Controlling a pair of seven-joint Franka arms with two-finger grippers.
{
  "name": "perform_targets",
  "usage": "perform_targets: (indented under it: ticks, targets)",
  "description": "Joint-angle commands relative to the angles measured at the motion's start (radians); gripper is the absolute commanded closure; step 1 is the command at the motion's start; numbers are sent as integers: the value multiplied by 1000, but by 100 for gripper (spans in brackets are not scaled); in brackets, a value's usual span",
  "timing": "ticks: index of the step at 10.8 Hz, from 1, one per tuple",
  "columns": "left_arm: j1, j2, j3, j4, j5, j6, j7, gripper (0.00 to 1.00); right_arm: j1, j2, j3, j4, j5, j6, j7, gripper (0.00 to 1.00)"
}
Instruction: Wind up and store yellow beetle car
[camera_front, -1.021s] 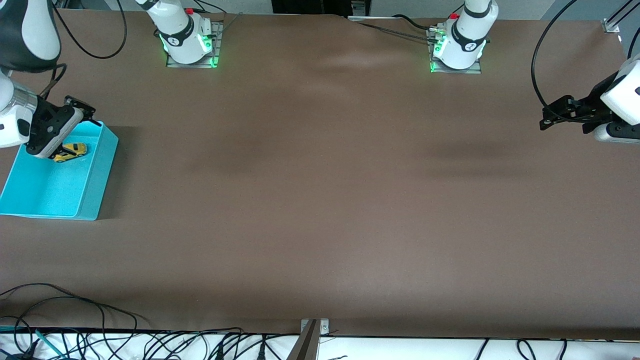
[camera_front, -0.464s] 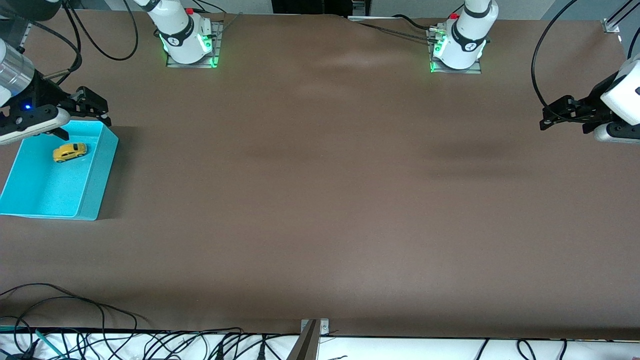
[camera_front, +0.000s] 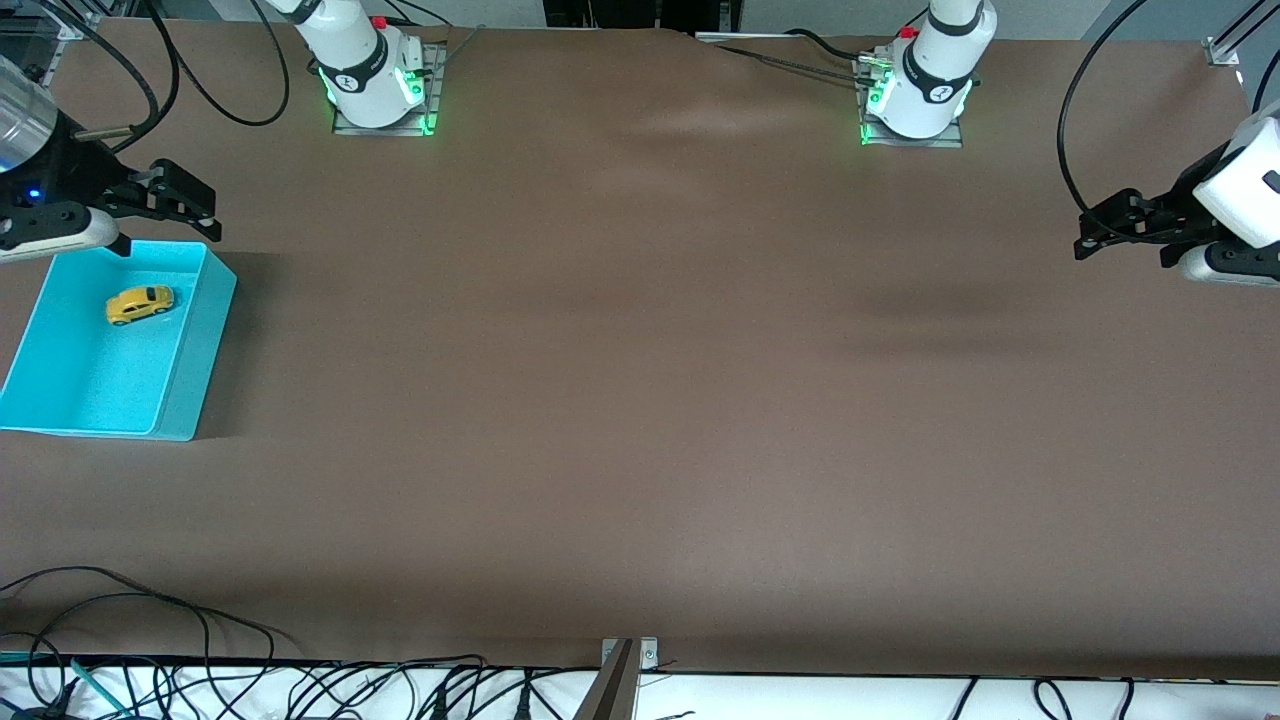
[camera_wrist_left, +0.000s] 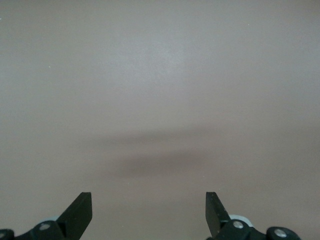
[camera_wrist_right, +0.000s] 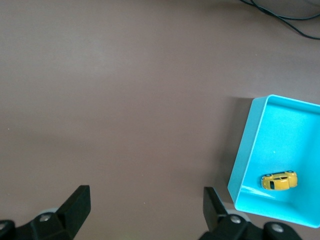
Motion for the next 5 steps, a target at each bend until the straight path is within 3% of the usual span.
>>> perform_targets:
  ticks: [1, 5]
  targets:
    - [-2, 12, 2, 31, -18, -18, -10, 0, 13, 11, -21, 36, -22, -67, 74, 0]
    - [-2, 12, 2, 31, -20, -18, -9, 0, 11, -3, -45, 0, -22, -78, 91, 0]
